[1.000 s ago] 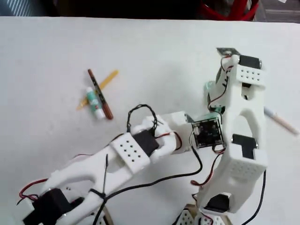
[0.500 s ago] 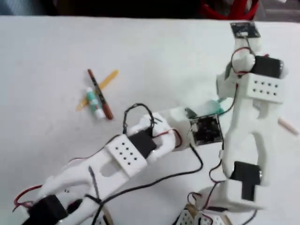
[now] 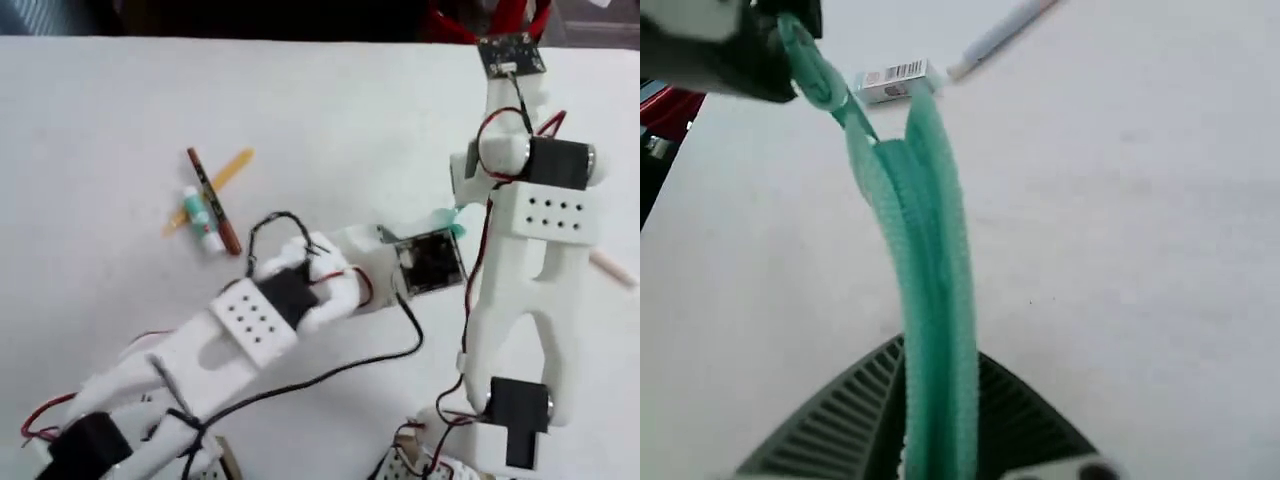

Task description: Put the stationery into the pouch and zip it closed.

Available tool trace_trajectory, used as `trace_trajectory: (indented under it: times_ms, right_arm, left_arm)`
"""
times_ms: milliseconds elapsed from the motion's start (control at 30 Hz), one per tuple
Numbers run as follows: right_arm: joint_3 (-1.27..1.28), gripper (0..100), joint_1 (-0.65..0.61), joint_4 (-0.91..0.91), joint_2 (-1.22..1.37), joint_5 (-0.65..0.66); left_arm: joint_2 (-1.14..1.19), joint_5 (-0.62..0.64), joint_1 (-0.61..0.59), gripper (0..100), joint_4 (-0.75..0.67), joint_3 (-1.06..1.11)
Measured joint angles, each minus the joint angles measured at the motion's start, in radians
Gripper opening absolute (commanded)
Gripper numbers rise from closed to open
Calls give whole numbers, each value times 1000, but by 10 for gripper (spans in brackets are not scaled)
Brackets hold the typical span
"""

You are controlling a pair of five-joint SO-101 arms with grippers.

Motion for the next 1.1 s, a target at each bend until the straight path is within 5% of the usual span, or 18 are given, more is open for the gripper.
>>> trace_trajectory:
  times_ms: [200, 633, 1100]
  right_arm:
    - [-69, 18, 9, -8, -5, 0]
    - [-193, 18, -46, 130, -23, -60]
    - [-256, 18, -130, 153, -229, -68]
  left_arm:
    - [-226, 0, -74, 24, -15, 137]
    - [-265, 5, -89, 24, -95, 209]
    - [-20, 48, -114, 24, -199, 104]
